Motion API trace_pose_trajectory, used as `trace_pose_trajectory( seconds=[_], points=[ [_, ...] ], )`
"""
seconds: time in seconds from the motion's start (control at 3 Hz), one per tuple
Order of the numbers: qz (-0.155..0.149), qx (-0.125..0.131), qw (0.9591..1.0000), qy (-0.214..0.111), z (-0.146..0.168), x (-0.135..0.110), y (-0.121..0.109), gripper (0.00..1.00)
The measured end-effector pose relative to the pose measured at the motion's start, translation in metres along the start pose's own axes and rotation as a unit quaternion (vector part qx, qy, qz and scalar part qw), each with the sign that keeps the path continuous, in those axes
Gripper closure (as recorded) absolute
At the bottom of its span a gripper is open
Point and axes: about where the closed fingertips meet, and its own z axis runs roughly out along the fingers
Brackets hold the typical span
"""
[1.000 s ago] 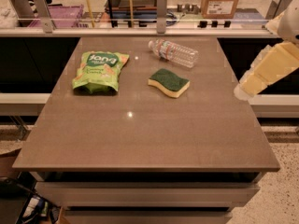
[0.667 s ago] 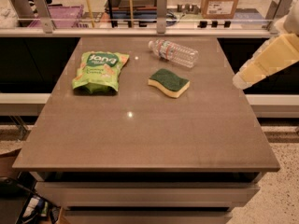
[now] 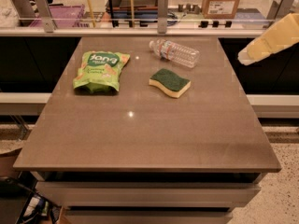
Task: Place water bottle upright
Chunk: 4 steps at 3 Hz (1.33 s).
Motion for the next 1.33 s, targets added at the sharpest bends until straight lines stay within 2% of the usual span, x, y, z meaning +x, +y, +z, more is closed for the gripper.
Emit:
trace_pose_trajectory(
  seconds=[0.33, 0.67, 1.33],
  points=[
    [0.022, -0.001, 0.9995, 0.024, 0.01, -0.013, -0.025, 0.0],
    [0.024, -0.006, 0.9988, 0.042, 0.02, -0.031, -0.04, 0.0],
    [0.007, -0.017, 0.9981, 0.059, 0.053, -0.064, -0.052, 0.0]
  ],
)
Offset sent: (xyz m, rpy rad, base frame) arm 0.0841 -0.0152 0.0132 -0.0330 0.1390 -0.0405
